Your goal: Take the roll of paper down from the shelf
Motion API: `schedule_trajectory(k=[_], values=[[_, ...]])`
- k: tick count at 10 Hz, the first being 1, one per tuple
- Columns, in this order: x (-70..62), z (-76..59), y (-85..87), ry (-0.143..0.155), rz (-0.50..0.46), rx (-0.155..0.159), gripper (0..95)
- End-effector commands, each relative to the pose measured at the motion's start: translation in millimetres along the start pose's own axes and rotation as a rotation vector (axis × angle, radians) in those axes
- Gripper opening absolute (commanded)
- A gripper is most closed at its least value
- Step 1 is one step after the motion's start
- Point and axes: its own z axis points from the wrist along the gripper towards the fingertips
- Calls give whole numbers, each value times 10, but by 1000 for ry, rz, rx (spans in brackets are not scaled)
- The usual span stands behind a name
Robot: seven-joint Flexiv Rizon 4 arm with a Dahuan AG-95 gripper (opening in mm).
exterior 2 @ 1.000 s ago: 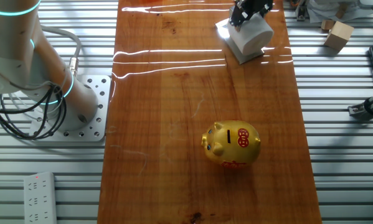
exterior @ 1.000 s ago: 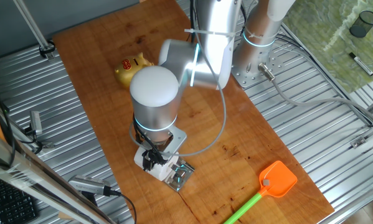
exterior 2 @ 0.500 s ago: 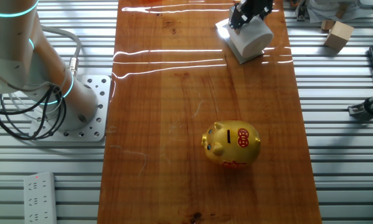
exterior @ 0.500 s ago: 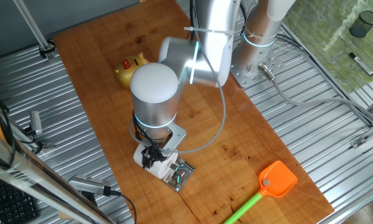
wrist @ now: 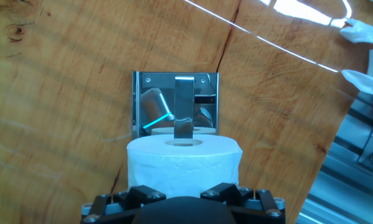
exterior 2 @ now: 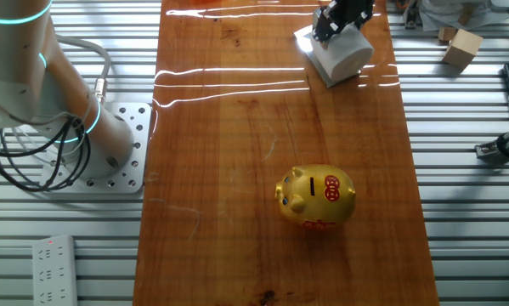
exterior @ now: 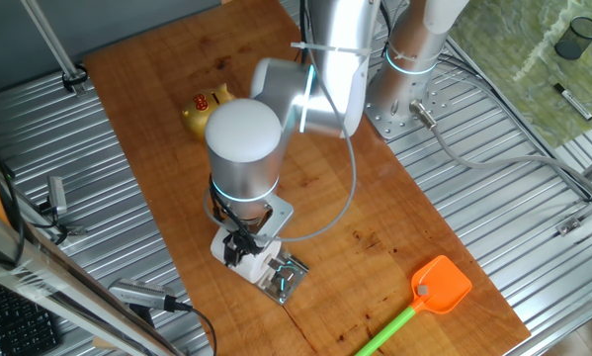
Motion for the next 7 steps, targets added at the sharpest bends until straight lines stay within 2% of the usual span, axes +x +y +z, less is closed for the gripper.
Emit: schedule_trajectory(k=[1,7], values=[[6,12,-1,0,2,-1,0],[7,17,-2,-2,22,-1,0]])
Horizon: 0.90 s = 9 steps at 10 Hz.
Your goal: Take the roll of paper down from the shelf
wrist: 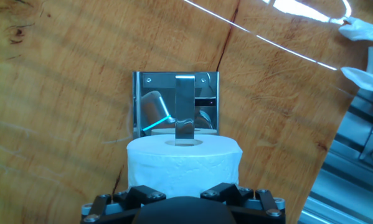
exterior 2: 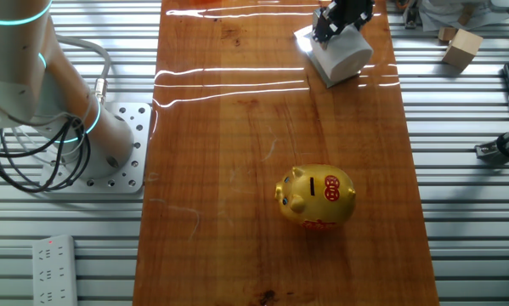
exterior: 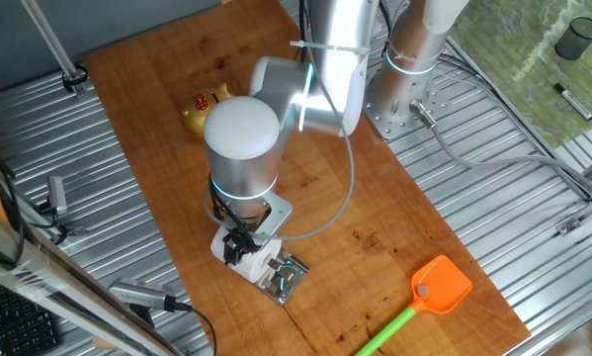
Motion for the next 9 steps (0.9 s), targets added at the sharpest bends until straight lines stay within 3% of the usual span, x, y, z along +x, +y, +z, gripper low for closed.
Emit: schedule_trajectory(k=[1,6,9], values=[[1,1,0,0,-3,-3,0],[1,1,0,-4,-22,-12,0],[1,1,0,9,1,-4,0]])
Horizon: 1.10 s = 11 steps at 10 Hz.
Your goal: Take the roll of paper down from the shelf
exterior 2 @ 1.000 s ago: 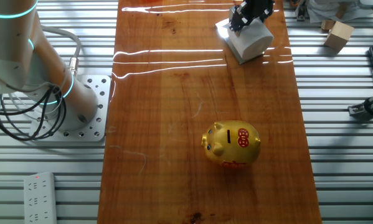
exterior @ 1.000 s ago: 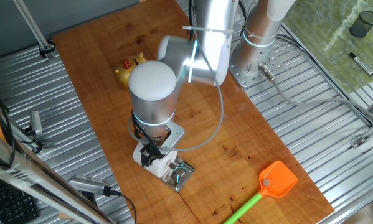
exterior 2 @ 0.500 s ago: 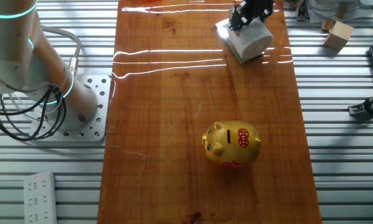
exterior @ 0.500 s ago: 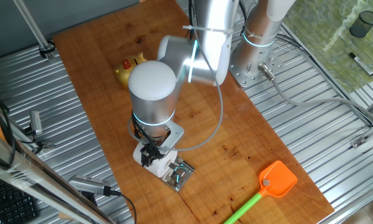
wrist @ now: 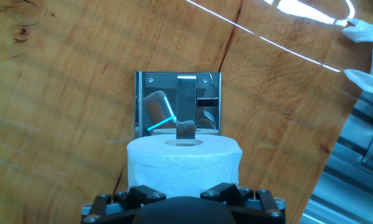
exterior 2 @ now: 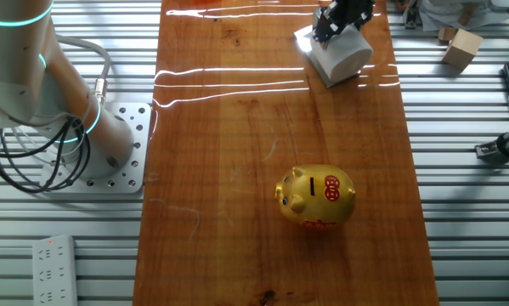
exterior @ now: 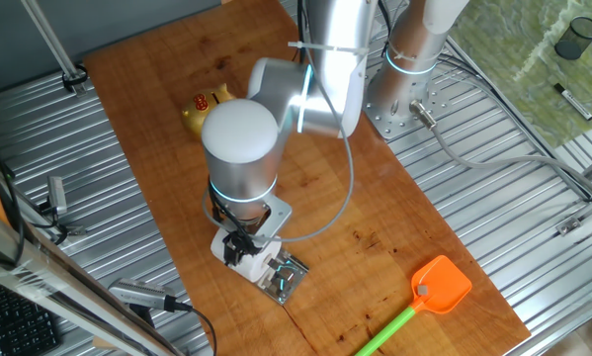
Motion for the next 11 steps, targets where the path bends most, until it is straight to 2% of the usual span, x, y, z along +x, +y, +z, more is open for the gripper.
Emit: schedule_trajectory(k=[1,4,11], values=[[5,0,2,14,21,11,0],[5,0,2,29,45,16,0],[5,0,2,29,8,28,0]])
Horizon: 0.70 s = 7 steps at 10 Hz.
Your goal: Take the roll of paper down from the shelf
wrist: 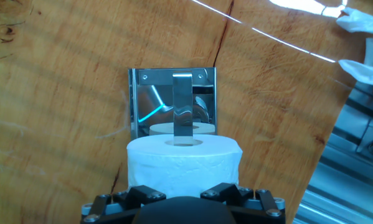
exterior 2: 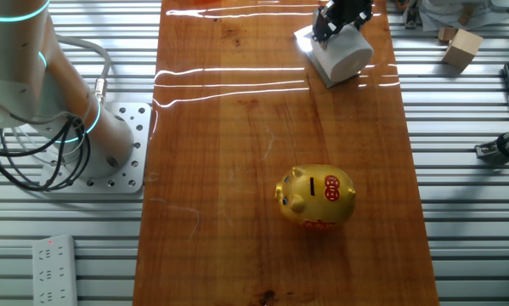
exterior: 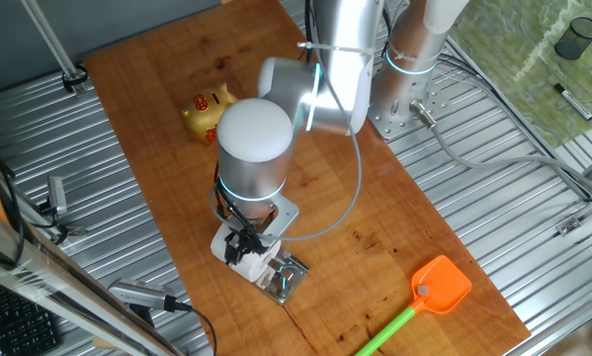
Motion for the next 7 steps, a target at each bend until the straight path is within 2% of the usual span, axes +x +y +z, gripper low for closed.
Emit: schedule_trajectory(k=[1,7], values=[[-2,2,-3,2,6,0,0],[47,51,-10,8,7,6,0]])
